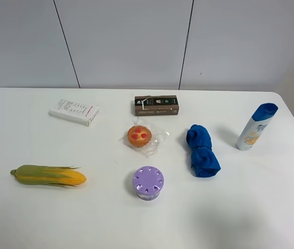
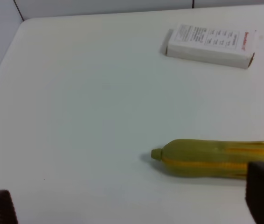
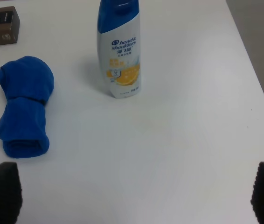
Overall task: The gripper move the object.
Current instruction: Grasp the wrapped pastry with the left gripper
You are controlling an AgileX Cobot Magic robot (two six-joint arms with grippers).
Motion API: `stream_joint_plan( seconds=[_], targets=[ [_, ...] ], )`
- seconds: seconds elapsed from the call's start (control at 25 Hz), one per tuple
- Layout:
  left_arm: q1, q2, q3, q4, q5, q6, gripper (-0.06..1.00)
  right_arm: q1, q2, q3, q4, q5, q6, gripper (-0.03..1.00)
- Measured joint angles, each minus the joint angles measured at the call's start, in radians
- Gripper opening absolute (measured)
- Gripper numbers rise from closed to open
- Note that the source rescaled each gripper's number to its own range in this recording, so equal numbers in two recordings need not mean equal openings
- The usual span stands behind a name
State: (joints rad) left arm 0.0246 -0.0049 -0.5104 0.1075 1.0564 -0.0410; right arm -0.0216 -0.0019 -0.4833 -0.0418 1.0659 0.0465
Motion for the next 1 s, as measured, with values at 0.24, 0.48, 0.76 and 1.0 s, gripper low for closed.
stream_joint_plan(
  seconds=[0.24,0.48,0.76,1.0],
  targets=[
    [0.000,0.000,0.000,0.000,0.000,0.000,1.00,0.000,0.000,0.000,0.000,0.000,0.000,1.00],
    [0.000,0.017,-0.005,0.000,0.002,0.008,1.00,0.000,0.000,0.000,0.000,0.000,0.000,1.00],
    [0.001,0.319,-0.229,0.000,0.023,0.011,1.00,0.000,0.000,0.000,0.000,0.000,0.000,1.00],
    [0.001,0.654,-0.418,-0.061,-0.016,0.067,1.00,0.000,0.000,0.000,0.000,0.000,0.000,1.00]
  ],
)
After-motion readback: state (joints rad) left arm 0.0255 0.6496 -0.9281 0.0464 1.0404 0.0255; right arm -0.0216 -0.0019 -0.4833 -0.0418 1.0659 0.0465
